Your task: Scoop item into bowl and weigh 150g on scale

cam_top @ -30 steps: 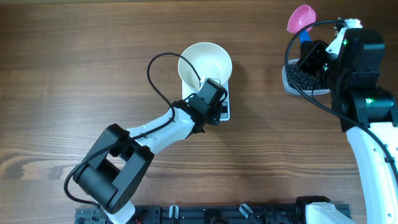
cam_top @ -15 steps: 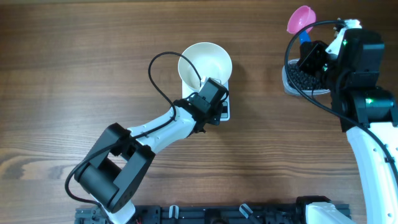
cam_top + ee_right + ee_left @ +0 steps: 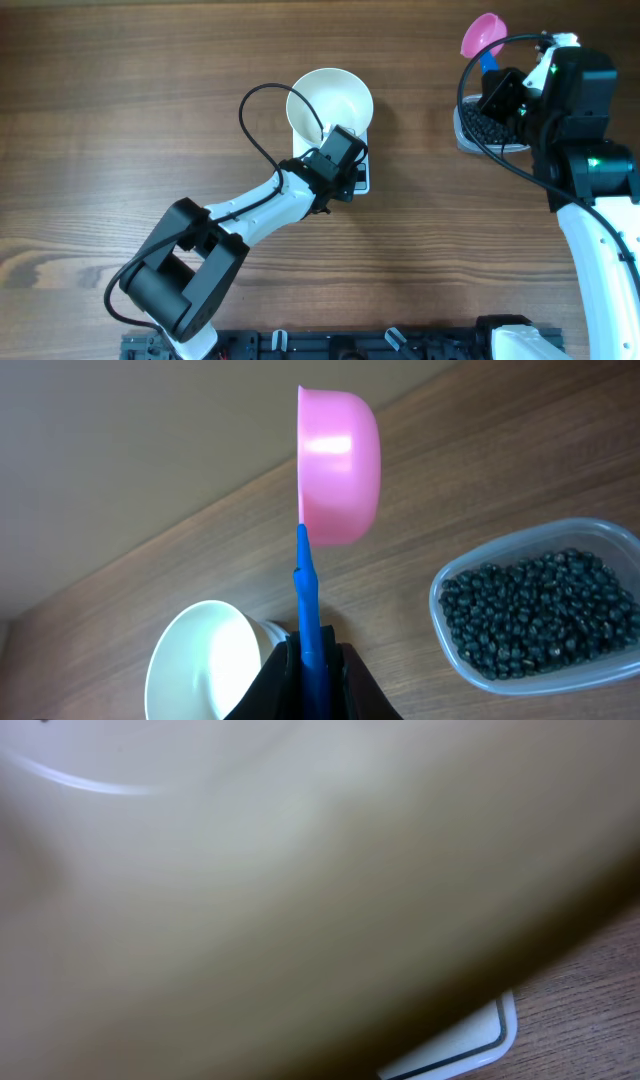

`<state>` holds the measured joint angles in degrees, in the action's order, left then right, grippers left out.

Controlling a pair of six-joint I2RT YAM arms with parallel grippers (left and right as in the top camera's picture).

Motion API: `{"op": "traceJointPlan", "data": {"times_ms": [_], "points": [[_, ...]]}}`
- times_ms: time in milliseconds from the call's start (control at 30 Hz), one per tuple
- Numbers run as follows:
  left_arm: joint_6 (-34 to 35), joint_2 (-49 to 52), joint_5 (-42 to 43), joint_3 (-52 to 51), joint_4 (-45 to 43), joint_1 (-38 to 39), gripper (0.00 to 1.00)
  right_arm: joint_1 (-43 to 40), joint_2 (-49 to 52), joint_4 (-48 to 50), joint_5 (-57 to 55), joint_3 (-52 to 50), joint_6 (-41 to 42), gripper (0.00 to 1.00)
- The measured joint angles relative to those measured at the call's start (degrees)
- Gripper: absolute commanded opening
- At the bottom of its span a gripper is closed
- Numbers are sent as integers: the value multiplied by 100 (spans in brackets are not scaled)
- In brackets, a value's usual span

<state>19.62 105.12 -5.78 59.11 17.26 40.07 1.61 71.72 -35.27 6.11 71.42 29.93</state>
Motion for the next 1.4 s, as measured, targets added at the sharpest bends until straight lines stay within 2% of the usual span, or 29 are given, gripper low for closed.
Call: {"op": "traceJointPlan", "data": {"times_ms": [400,500,600,700,767,800,967,1133,1267,1367,1400], "points": [[2,-7,2,7,17,0,4,0,0,-160,0,0,0,4],[2,-116,-2,24,302,-7,4,0,0,-199,0,0,0,4],[0,-468,-22,9,525,-24,4,0,0,-203,0,0,0,4],[2,-1300,-17,9,649,-37,4,0,0,-203,0,0,0,4],[2,-2031,-13,9,763,-37,11,0,0,-205,0,0,0,4],[4,-2358,-15,11,793,-37,18,0,0,-203,0,0,0,4],[44,-3624,26,11,1335,-494,25,0,0,-212,0,0,0,4],[44,-4183,387,11,2199,-1349,32,0,0,-376,9,0,0,4],[28,-4229,1279,11,2806,-1941,36,0,0,-468,72,0,0,4],[-225,-4229,1838,11,3047,-2109,56,0,0,-551,175,0,-9,4],[-389,-4229,1976,11,3082,-2109,74,0,0,-595,199,0,-28,4]]}}
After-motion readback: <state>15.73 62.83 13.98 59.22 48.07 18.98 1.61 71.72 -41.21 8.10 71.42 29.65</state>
